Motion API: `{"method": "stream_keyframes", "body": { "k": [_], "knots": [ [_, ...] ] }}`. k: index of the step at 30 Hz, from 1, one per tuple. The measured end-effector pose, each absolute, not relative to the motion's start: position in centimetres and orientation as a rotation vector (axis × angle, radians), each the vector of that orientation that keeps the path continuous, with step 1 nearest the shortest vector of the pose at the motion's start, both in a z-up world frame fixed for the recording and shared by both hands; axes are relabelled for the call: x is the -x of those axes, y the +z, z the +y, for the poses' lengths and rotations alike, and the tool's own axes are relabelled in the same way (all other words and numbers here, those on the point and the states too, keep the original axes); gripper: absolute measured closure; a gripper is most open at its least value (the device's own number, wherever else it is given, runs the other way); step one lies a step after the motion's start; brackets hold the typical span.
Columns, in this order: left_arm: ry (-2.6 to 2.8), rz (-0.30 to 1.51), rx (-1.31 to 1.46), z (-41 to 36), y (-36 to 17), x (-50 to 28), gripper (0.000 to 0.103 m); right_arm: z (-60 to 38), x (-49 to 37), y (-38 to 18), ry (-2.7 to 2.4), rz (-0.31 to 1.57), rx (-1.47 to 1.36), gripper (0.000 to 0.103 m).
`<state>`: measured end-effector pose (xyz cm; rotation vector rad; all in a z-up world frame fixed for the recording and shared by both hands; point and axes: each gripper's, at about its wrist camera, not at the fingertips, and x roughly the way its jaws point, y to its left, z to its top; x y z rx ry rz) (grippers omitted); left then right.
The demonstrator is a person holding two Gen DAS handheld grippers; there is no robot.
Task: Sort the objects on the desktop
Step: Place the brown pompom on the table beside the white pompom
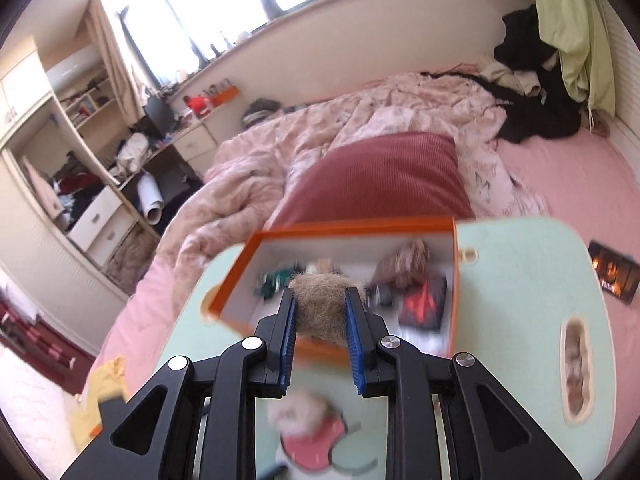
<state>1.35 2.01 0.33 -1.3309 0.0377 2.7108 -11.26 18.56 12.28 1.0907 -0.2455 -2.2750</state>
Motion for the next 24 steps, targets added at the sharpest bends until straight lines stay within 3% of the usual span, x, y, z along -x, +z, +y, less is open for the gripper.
{"method": "stream_keyframes", "body": {
  "k": [5, 10, 11, 12, 14, 18, 24],
  "knots": [
    [2.712, 0.038, 1.331, 2.0, 0.4, -1.4, 0.0, 19.8, 8.2, 7.1, -2.204, -0.215, -1.213, 0.081],
    [2.711, 0.038, 1.33, 2.1, 0.4, -1.4, 0.0, 20.2, 8.2, 4.1, -2.177, -0.322, -1.233, 0.077],
    [2.711, 0.038, 1.331, 2.1, 0.4, -1.4, 0.0, 20.2, 8.1, 4.2, -2.195, -0.325, -1.223, 0.071],
    [2.712, 0.038, 1.331, 2.1, 0.4, -1.4, 0.0, 20.3, 8.0, 4.4, -2.223, -0.321, -1.214, 0.053],
    [2.712, 0.038, 1.331, 2.1, 0.4, -1.4, 0.0, 20.8, 7.1, 5.0, -2.272, -0.319, -1.164, 0.036],
    [2.712, 0.037, 1.331, 2.1, 0.4, -1.4, 0.0, 21.6, 5.1, 5.1, -2.296, -0.252, -1.126, 0.022],
    [2.713, 0.038, 1.331, 2.1, 0.4, -1.5, 0.0, 21.1, 2.7, 3.4, -2.344, -0.022, -1.167, 0.018]
  ]
}}
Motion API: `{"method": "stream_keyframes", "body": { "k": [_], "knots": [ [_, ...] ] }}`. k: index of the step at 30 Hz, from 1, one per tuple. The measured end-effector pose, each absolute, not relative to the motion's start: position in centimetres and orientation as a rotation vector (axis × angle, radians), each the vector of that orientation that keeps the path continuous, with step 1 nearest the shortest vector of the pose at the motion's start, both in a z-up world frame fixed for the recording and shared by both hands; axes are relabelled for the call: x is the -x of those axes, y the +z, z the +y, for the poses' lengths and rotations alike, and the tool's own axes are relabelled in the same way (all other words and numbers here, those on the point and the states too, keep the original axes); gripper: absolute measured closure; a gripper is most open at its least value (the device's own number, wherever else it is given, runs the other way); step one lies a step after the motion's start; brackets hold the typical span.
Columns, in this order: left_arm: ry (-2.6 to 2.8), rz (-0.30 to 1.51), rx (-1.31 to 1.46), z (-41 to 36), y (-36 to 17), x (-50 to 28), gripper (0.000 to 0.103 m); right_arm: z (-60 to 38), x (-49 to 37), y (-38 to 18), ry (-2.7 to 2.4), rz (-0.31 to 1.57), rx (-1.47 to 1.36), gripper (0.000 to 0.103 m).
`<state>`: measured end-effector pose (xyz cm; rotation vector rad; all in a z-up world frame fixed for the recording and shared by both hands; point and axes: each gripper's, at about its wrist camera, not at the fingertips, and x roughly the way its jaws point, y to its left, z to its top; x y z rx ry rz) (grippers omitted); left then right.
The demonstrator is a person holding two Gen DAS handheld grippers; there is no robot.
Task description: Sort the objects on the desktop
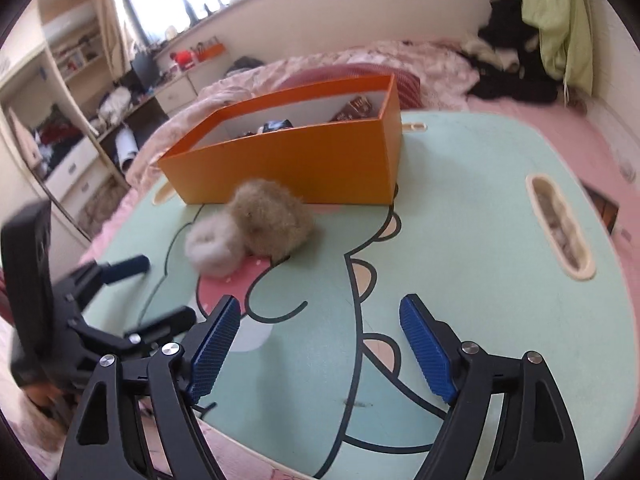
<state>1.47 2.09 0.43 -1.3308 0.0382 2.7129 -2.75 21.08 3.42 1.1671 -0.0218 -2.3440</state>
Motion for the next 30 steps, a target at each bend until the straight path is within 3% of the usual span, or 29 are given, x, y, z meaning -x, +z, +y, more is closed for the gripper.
{"method": "stream_keyframes", "body": {
  "k": [2, 5, 30],
  "knots": [
    [2.713, 0.037, 1.331, 2.1, 0.5, -1.5, 0.0, 20.4, 2.6, 3.2, -2.37, 0.063, -1.177, 0.014],
    [2.713, 0.036, 1.331, 2.0, 0.5, -1.5, 0.0, 19.0, 2.8, 2.4, -2.439, 0.236, -1.201, 0.0],
    [2.718, 0.034, 1.332, 1.9, 0.5, -1.6, 0.0, 19.0, 2.7, 2.1, -2.426, 0.258, -1.22, 0.0]
  ]
}}
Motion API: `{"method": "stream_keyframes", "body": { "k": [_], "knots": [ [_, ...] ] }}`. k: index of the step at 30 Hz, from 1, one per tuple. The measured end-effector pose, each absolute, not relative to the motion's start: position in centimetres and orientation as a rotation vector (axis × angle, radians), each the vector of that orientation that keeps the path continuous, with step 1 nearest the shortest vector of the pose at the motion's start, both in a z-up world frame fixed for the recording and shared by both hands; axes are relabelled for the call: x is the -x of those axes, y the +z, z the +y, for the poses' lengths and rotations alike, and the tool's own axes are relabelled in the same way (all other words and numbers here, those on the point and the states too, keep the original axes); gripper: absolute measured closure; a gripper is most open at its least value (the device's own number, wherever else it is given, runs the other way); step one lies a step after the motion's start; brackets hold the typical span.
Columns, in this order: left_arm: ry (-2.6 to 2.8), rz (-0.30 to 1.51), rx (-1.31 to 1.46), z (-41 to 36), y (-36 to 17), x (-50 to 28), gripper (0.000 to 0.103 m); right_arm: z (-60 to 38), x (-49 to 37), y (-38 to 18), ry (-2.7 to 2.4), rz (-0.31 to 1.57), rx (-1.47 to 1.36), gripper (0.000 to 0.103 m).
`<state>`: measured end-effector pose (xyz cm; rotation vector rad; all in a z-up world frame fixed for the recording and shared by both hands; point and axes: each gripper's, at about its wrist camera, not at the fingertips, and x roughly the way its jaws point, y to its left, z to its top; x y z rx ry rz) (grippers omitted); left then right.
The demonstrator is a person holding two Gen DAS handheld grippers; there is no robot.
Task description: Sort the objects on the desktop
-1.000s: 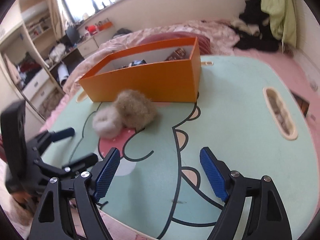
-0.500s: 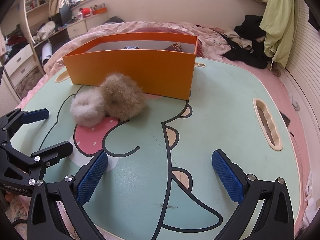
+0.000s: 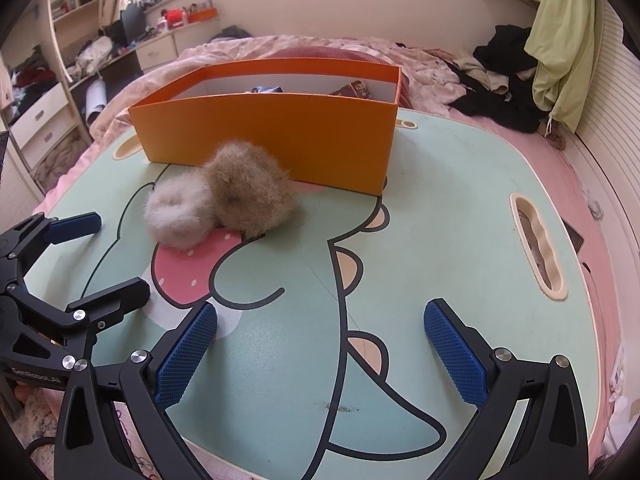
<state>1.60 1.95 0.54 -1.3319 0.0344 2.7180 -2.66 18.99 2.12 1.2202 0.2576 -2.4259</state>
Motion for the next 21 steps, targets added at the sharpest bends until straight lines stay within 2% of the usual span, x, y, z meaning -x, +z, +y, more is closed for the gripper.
{"method": "stream_keyframes", "body": {
  "k": [15, 21],
  "knots": [
    [2.747, 0.023, 1.344, 1.4, 0.5, -1.4, 0.0, 18.5, 2.6, 2.1, -2.424, 0.262, -1.21, 0.0],
    [2.799, -0.068, 1.301, -0.2, 1.8, -1.6, 0.0, 18.6, 2.6, 2.0, -2.425, 0.259, -1.191, 0.0]
  ]
}}
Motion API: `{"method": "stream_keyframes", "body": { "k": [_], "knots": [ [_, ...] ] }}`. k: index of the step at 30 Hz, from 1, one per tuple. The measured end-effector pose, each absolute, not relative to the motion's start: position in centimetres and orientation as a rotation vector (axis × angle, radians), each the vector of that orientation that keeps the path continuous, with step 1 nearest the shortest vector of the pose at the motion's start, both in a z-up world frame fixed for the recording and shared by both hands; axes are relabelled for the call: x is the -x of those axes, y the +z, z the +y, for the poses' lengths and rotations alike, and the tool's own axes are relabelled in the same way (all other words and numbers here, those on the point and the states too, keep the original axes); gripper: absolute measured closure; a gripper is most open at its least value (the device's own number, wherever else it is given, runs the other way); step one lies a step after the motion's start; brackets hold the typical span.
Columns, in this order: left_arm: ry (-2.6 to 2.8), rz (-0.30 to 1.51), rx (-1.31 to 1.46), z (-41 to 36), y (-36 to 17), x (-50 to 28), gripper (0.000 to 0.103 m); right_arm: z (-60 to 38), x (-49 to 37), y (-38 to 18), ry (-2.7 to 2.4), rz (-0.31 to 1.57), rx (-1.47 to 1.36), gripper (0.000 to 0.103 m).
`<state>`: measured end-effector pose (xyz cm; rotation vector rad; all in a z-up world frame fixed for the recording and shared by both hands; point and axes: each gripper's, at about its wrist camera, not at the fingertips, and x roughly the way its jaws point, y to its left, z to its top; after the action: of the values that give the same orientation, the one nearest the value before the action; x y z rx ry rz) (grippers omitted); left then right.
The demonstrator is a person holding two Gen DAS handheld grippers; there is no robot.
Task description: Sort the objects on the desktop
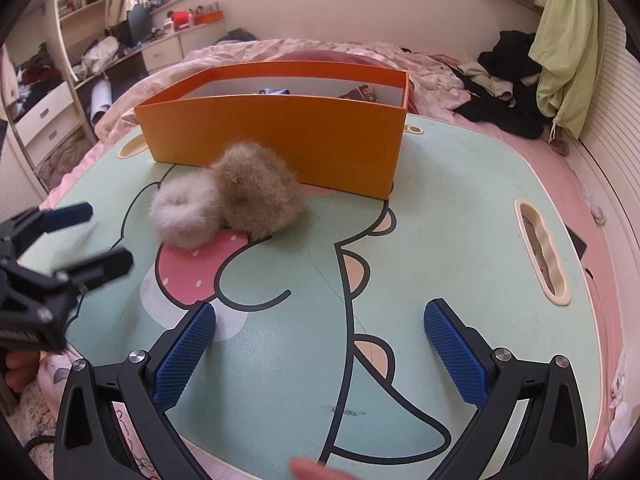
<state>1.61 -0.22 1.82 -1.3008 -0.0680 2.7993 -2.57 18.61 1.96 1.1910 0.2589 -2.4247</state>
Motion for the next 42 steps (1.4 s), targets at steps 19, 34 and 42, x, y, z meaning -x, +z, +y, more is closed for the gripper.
{"method": "stream_keyframes", "body": {
  "k": [19, 34, 42],
  "knots": [
    [2.481, -0.21, 1.701, 3.3, 5.0, 16.7, 0.0, 18.5, 2.3, 1.7, -2.432, 0.251, -1.177, 0.0],
    [2.453, -0.391, 1.533, 1.1, 6.7, 15.9, 0.07, 18.5, 2.0, 1.8, -2.432, 0.248, -1.164, 0.0],
    [2.52, -0.476, 1.148, -2.9, 14.2, 7.7, 0.071, 18.5, 2.0, 1.8, -2.433, 0.248, -1.165, 0.0]
  ]
}}
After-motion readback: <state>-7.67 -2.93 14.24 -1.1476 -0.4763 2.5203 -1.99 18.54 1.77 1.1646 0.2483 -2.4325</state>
